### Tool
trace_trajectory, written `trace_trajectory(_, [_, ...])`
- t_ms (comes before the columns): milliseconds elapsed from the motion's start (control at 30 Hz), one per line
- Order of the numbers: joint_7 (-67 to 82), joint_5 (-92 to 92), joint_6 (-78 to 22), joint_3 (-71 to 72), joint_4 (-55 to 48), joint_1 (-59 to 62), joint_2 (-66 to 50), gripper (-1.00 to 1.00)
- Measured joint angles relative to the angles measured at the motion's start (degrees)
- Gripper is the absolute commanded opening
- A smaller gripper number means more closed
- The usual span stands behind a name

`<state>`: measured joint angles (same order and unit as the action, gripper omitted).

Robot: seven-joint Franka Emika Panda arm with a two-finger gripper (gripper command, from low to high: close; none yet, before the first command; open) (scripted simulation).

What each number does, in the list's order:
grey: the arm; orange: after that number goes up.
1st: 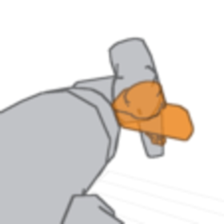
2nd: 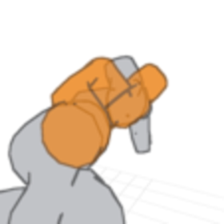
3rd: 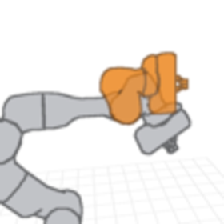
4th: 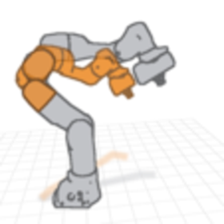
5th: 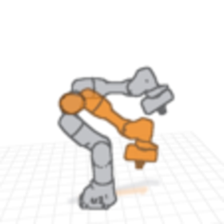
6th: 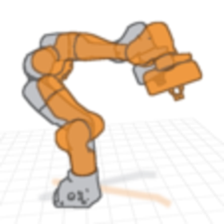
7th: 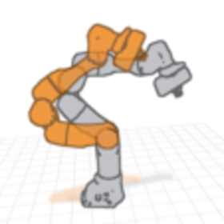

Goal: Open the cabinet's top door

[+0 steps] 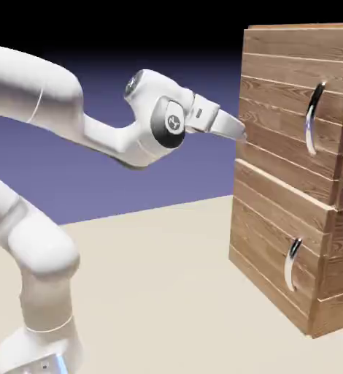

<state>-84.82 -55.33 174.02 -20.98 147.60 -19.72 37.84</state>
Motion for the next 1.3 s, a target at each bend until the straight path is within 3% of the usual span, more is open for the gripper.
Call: trace_trajectory(1300, [-74.40,-97.18,0.02,-36.84,-23.54,-33.42,9.10,0.00])
